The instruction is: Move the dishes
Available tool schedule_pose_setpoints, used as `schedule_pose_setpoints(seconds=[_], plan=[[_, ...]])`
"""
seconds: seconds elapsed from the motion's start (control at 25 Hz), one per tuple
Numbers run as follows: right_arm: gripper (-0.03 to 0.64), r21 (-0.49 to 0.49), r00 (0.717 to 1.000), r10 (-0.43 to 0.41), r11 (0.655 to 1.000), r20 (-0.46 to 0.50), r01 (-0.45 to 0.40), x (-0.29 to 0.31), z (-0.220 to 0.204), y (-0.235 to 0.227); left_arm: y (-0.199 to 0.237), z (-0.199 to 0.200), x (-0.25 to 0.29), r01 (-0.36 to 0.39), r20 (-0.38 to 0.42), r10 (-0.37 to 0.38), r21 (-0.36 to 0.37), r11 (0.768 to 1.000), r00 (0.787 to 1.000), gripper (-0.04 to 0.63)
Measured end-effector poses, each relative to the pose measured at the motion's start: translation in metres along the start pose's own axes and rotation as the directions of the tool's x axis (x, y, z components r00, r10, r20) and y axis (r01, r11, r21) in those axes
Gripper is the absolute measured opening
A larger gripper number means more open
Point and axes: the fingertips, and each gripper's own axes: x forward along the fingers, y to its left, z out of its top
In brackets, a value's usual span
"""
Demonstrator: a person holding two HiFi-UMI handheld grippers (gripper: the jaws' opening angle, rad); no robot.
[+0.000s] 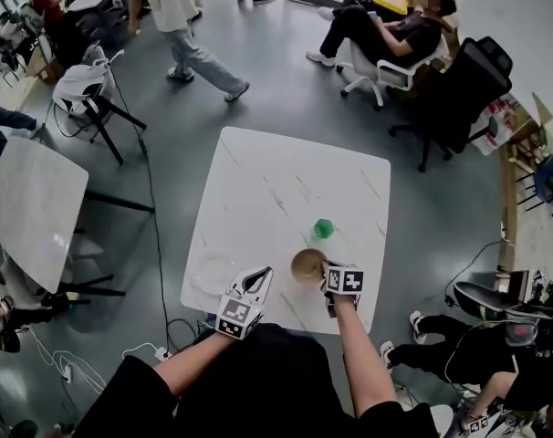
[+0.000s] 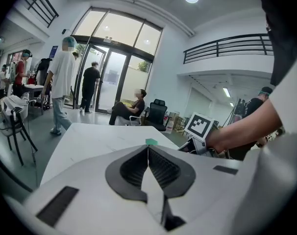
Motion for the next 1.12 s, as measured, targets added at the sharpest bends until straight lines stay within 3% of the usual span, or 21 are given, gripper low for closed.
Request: schedule_pose_setpoints(seconds=[0.32, 0.56, 1.12], plan=[[0.028, 0.015, 0.999, 0.008, 1.000, -0.048, -0.007, 0.017, -0.006, -0.042, -0.009, -0.006, 0.012, -0.064, -0.017, 0.064, -0.019, 0.998, 0.998, 0.017], [0.028, 0.081, 0.998, 0.030, 0.996, -0.062, -0.025, 0.031, -0.009, -0.057, -0.012, -0.017, 0.010, -0.088, -0.054, 0.086, -0.030, 0.996, 0.995, 0.017], [0.028, 0.161, 0.999, 0.029, 0.986, 0.027, -0.033, 0.027, -0.004, -0.060, -0.013, -0.030, -0.002, -0.071, -0.081, 0.067, -0.043, 0.997, 0.994, 0.017]])
